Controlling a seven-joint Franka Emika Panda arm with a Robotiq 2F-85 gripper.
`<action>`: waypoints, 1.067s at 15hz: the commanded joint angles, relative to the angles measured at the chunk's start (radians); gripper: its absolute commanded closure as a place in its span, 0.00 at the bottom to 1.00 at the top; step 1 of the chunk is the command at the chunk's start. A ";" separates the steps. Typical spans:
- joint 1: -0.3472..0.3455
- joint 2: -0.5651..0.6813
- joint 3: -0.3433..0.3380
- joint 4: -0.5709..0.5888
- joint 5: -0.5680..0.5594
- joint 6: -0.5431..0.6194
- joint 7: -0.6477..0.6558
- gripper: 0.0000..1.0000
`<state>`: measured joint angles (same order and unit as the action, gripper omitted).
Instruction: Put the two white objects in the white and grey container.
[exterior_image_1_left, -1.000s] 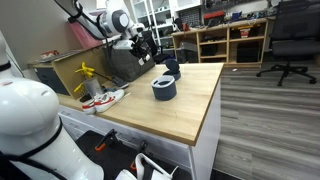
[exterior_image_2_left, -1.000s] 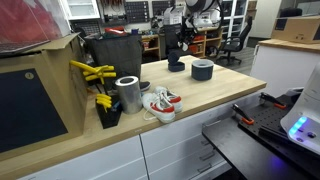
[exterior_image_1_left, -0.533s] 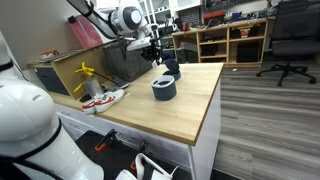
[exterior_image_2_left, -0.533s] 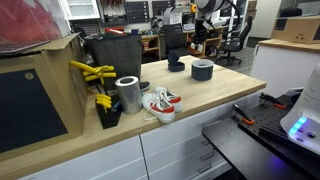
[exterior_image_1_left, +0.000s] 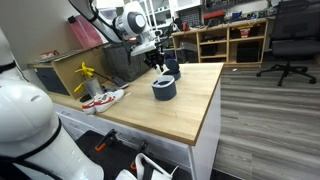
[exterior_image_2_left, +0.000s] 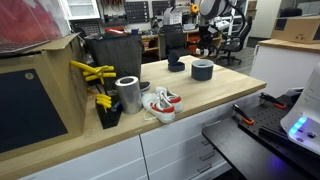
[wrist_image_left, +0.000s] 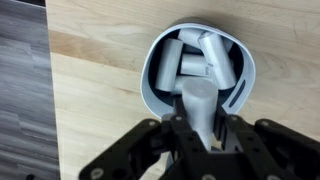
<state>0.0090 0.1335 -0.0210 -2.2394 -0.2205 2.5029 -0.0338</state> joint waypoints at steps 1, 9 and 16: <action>-0.003 0.025 -0.008 0.013 -0.046 -0.050 -0.018 0.93; -0.007 0.076 -0.025 0.023 -0.085 -0.066 -0.019 0.93; -0.007 0.083 -0.024 0.024 -0.078 -0.055 -0.023 0.93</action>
<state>0.0043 0.2182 -0.0455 -2.2333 -0.2938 2.4683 -0.0338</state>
